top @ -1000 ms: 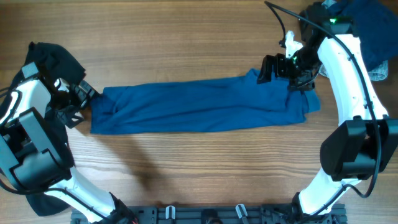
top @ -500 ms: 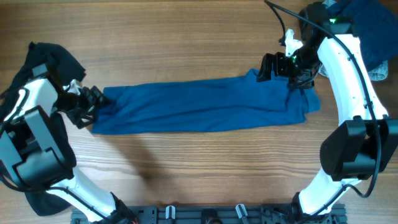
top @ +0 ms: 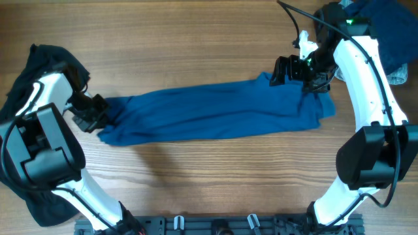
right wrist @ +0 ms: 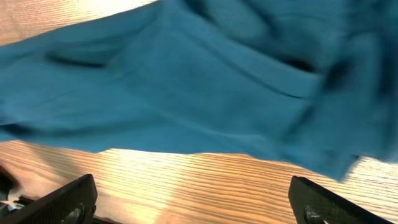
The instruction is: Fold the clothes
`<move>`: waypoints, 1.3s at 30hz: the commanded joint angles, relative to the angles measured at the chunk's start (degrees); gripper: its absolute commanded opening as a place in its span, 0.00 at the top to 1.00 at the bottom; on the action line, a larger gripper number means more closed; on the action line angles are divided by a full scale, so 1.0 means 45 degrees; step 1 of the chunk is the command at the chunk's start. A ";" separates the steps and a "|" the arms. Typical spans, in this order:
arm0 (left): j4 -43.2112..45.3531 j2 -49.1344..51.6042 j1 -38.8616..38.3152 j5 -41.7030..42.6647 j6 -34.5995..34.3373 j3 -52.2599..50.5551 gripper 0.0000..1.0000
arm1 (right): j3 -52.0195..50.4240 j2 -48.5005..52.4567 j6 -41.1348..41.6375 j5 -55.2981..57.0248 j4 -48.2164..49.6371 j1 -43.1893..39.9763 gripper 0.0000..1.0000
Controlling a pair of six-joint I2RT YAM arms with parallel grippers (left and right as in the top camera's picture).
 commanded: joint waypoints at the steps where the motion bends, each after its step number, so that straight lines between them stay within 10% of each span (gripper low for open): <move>1: -0.1447 0.0180 0.0641 -0.3551 -0.1506 0.1923 0.96 | 0.0199 -0.0107 -0.0170 0.0039 0.0029 0.0053 0.00; 8: -0.3235 0.0180 0.1428 -0.3677 -0.1501 0.4167 0.96 | 0.0199 -0.0107 -0.0151 0.0029 0.0034 0.0053 0.01; 25: -0.4643 0.0282 -0.4269 -0.3206 -0.1729 0.3755 0.96 | 0.0199 -0.0107 -0.0058 0.0029 0.0175 0.0053 0.01; 39: -0.5406 0.0282 -0.4983 -0.3084 -0.1685 0.2963 0.87 | 0.0199 -0.0107 -0.0068 0.0029 0.0520 0.0053 0.00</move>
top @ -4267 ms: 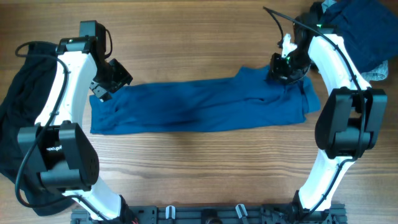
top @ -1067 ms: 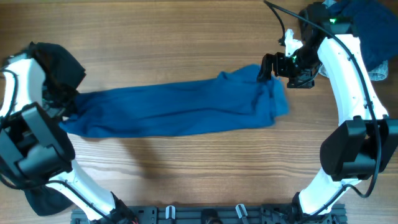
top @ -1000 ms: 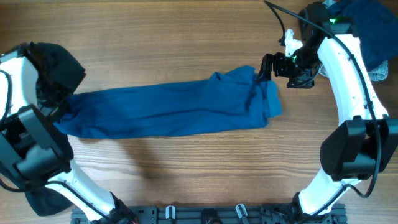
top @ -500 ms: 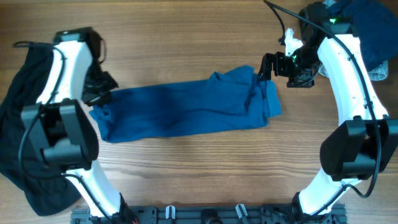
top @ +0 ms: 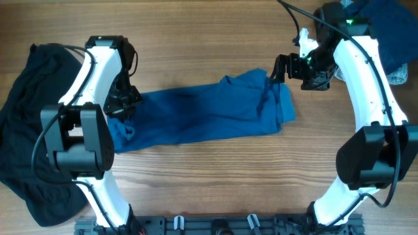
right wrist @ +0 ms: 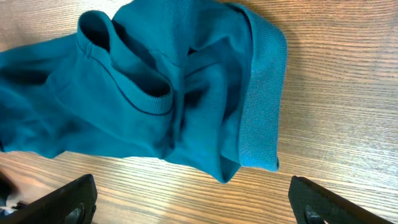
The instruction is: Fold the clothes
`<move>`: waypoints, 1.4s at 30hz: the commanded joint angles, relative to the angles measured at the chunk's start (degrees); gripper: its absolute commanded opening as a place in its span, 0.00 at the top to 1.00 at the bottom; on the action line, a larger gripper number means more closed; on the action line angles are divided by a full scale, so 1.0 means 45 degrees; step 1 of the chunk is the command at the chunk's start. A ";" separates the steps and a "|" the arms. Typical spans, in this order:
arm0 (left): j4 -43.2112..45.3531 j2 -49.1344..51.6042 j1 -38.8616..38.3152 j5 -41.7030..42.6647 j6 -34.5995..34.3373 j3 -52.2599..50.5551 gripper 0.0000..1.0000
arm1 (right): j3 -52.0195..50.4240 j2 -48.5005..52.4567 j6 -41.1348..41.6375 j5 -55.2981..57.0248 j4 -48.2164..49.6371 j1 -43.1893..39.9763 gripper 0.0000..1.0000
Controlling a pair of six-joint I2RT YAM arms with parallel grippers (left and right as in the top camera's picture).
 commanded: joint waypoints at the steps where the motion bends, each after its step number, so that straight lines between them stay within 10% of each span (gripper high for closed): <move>1: -0.0452 0.0136 -0.0058 0.0369 -0.0126 -0.0107 0.82 | 0.0199 -0.0102 -0.0073 0.0024 0.0160 0.0053 0.01; 5: -0.0675 0.0131 -0.0058 0.2079 0.0937 -0.0102 0.50 | 0.0199 -0.0102 -0.0058 0.0024 0.0291 0.0053 0.00; 7: -0.0578 0.0131 -0.0058 0.2186 0.1010 -0.0102 0.13 | 0.0199 -0.0102 -0.0039 0.0024 0.0359 0.0053 0.00; 17: 0.0078 -0.0991 0.0049 0.2399 0.0588 0.1049 0.10 | 0.0199 -0.0102 -0.0044 0.0024 0.0355 0.0053 0.00; 19: 0.0160 -0.1243 0.0413 0.1166 -0.0811 0.1044 0.16 | 0.0199 -0.0102 -0.0049 0.0029 0.0355 0.0053 0.00; 22: 0.0155 -0.1030 0.1375 0.0729 -0.0957 0.0865 0.73 | 0.0199 -0.0102 -0.0058 0.0024 0.0398 0.0053 0.00; 25: 0.0680 -0.0845 0.1661 0.1039 -0.0816 0.0355 0.96 | 0.0199 -0.0102 -0.0039 0.0024 0.0597 0.0053 0.00; 42: 0.5615 -0.0811 -0.0243 0.4182 -0.0971 -0.1851 0.96 | 0.0199 -0.0102 -0.0039 0.0019 0.0593 0.0053 0.00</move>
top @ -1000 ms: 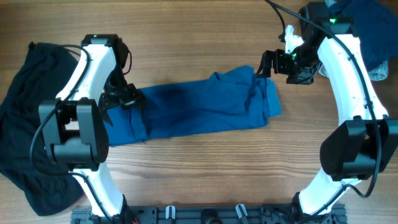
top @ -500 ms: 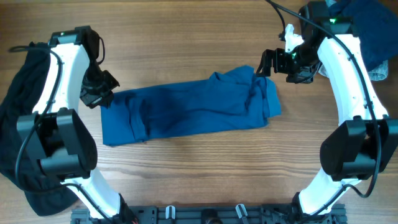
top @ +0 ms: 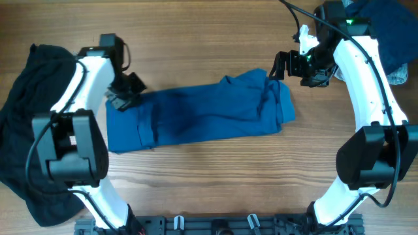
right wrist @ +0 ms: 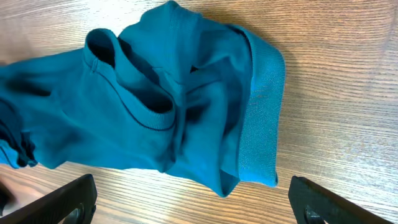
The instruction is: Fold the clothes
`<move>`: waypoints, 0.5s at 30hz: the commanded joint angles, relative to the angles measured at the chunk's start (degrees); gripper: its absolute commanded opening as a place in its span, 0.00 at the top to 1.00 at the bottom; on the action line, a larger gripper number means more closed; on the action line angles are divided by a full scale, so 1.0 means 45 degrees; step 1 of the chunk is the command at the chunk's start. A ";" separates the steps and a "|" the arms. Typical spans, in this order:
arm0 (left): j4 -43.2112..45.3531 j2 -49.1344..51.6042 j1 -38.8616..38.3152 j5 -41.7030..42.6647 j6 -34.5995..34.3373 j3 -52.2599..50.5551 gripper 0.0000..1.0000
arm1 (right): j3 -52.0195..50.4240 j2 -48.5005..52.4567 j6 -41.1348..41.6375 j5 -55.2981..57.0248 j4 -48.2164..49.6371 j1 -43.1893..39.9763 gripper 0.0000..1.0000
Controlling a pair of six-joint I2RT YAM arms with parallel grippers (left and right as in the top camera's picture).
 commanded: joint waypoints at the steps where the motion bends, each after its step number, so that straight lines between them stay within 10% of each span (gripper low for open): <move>1: 0.0355 0.0102 -0.0918 0.0670 -0.0160 -0.0112 0.96 | 0.0199 -0.0102 -0.0034 0.0019 -0.0015 0.0053 0.00; 8: -0.0087 -0.0816 -0.1039 -0.0131 0.1015 0.1141 0.95 | 0.0199 -0.0102 -0.0039 0.0024 -0.0107 0.0053 0.00; 11: -0.0986 -0.2424 0.0005 -0.1263 0.0981 0.1666 0.22 | 0.0199 -0.0102 -0.0039 0.0024 -0.0097 0.0053 0.00; 15: -0.2875 -0.2618 0.1933 -0.1564 0.0981 0.1661 0.06 | 0.0199 -0.0102 -0.0034 0.0019 -0.0058 0.0053 0.00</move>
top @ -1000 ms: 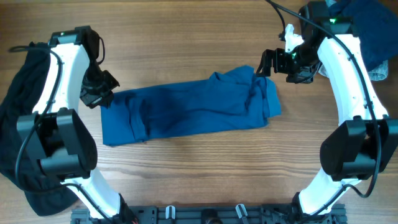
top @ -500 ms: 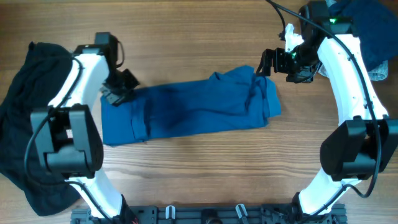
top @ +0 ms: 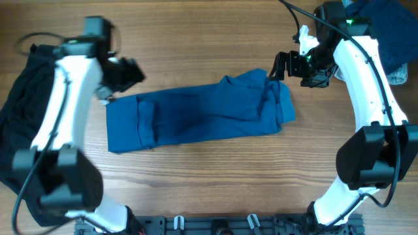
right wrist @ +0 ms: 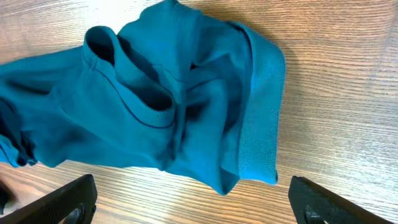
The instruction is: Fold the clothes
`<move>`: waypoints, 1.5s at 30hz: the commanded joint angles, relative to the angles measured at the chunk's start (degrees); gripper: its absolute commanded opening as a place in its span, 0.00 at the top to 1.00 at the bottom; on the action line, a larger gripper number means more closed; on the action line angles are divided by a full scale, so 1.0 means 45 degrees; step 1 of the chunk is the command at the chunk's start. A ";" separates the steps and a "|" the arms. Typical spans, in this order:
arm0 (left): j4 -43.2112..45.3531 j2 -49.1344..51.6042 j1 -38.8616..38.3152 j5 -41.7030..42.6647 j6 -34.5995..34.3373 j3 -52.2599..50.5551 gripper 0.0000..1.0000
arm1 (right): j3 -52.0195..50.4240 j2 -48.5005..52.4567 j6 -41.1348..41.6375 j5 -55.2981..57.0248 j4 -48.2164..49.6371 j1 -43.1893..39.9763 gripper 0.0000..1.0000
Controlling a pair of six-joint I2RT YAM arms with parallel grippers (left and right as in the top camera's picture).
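Note:
A blue garment (top: pixel 202 114) lies lengthwise across the middle of the table. Its left end is folded over flat and its right end is bunched. In the right wrist view the bunched end (right wrist: pixel 155 93) shows a neck opening and a ribbed hem (right wrist: pixel 261 106). My right gripper (top: pixel 279 67) hovers open just above that end, its fingers (right wrist: pixel 68 199) spread wide with nothing between them. My left gripper (top: pixel 125 73) is blurred, up and left of the garment's upper left corner and apart from the cloth; its jaws cannot be made out.
A black garment (top: pixel 19 98) lies heaped at the table's left edge. A dark blue pile of clothes (top: pixel 385 26) sits at the back right corner. A black rail (top: pixel 215 225) runs along the front edge.
My left gripper has moved from the garment's upper left corner to a spot up and away from it. The garment and my right gripper are as they were.
At first the garment lay stretched long between both grippers. Then it was shorter, its right end bunched and free of my open right gripper, my left gripper on the left end. Later the left end lay folded flat, and now my left gripper is off it.

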 commanded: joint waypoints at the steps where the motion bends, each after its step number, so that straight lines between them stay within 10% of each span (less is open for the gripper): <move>1: -0.1200 0.0039 0.1928 -0.0665 0.0175 0.0068 0.05 | 0.0199 -0.0102 -0.0034 0.0019 0.0078 0.0053 0.00; 9: 0.0063 0.0233 0.4255 0.1379 0.2210 -0.2142 0.00 | 0.0199 -0.0102 -0.0044 0.0019 0.0374 0.0053 0.00; 34: 0.4945 0.0301 0.4250 0.3434 0.3575 -0.7407 0.02 | 0.0199 -0.0102 -0.0136 0.0024 0.1132 0.0053 0.00; 38: 0.5115 0.0301 0.4114 0.3837 0.3619 -0.7480 0.22 | 0.0199 -0.0102 -0.0131 0.0024 0.1127 0.0053 0.00; 42: 0.5066 0.0301 0.3823 0.3886 0.3463 -0.7475 0.78 | 0.0199 -0.0102 -0.0126 0.0024 0.1122 0.0053 0.00; 45: 0.5061 0.0267 0.3823 0.3886 0.3283 -0.7470 0.96 | 0.0199 -0.0102 -0.0121 0.0024 0.1122 0.0053 0.00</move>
